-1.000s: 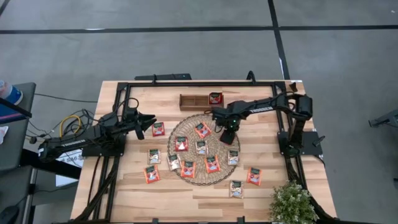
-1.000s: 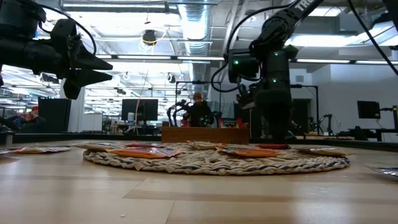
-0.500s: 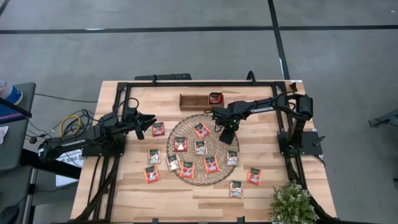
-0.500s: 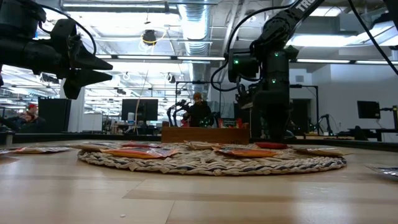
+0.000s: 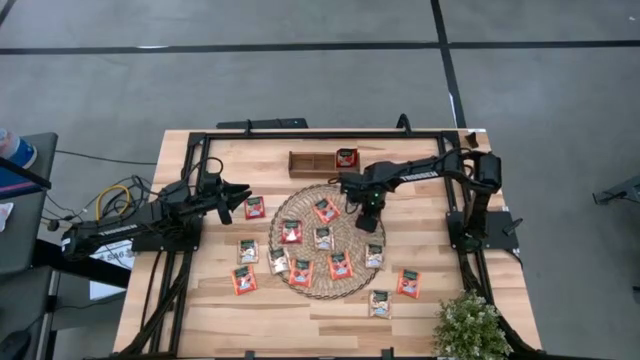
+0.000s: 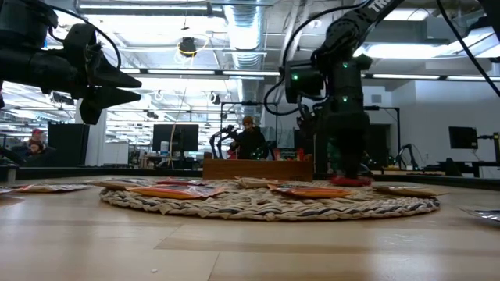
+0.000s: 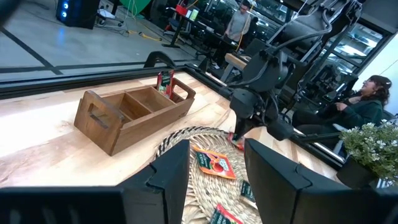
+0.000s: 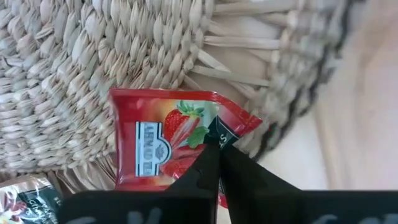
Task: Pick & Place Tea
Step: Put the red tea bag into the right section of the wooden organizer
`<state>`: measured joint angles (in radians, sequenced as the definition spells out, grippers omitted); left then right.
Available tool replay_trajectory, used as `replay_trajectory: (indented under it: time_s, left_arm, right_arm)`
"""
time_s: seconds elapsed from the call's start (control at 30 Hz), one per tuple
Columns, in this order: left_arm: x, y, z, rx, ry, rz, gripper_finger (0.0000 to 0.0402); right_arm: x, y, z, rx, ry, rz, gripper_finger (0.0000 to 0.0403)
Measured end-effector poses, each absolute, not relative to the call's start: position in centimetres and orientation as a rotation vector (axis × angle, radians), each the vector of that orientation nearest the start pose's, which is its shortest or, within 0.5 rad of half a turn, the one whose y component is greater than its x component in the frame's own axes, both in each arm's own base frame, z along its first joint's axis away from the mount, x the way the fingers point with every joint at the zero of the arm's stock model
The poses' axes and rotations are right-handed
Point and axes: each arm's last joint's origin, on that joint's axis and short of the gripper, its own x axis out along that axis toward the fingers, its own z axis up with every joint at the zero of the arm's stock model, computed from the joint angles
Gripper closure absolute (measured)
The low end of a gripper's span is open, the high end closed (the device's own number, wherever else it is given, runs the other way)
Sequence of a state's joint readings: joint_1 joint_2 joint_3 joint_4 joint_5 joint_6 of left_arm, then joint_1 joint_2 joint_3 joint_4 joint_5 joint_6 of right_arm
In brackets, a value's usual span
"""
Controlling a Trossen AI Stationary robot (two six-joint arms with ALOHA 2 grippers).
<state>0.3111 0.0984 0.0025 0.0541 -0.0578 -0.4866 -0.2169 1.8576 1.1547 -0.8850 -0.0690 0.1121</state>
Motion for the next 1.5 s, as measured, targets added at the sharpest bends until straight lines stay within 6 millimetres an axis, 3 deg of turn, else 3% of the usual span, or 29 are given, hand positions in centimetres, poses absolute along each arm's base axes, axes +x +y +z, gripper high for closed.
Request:
replay_trajectory:
  time_s: [0.13, 0.33, 0.6, 0.77, 1.2, 1.43, 1.5]
  left_arm:
    - [9.8, 3.3, 16.2, -0.486, -0.049, 0.372, 0.0256]
    - [9.8, 3.3, 16.2, -0.486, -0.049, 0.372, 0.0256]
    - [9.8, 3.3, 16.2, -0.487, -0.049, 0.372, 0.0256]
    - [9.8, 3.3, 16.2, -0.487, -0.049, 0.372, 0.0256]
    - [9.8, 3.3, 16.2, -0.487, -0.049, 0.372, 0.0256]
    - [9.8, 3.3, 16.2, -0.487, -0.049, 0.372, 0.0256]
    - [9.8, 3.3, 16.2, -0.487, -0.053, 0.372, 0.0256]
  right_arm:
    - [31.5, -6.8, 16.3, 0.258, 1.609, -0.192, 0.0401]
    - [32.8, -7.2, 20.3, 0.161, 1.615, -0.176, 0.0401]
    - [34.9, -8.4, 26.7, -0.191, 1.485, -0.273, 0.0402]
    - [35.6, -9.2, 28.7, -0.435, 1.434, -0.352, 0.0402]
    - [36.8, -10.6, 28.4, -0.679, 1.353, -0.399, 0.0402]
    - [38.0, -12.3, 25.1, -0.696, 1.451, -0.41, 0.0402]
    - [38.1, -12.6, 23.4, -0.725, 1.544, -0.404, 0.0402]
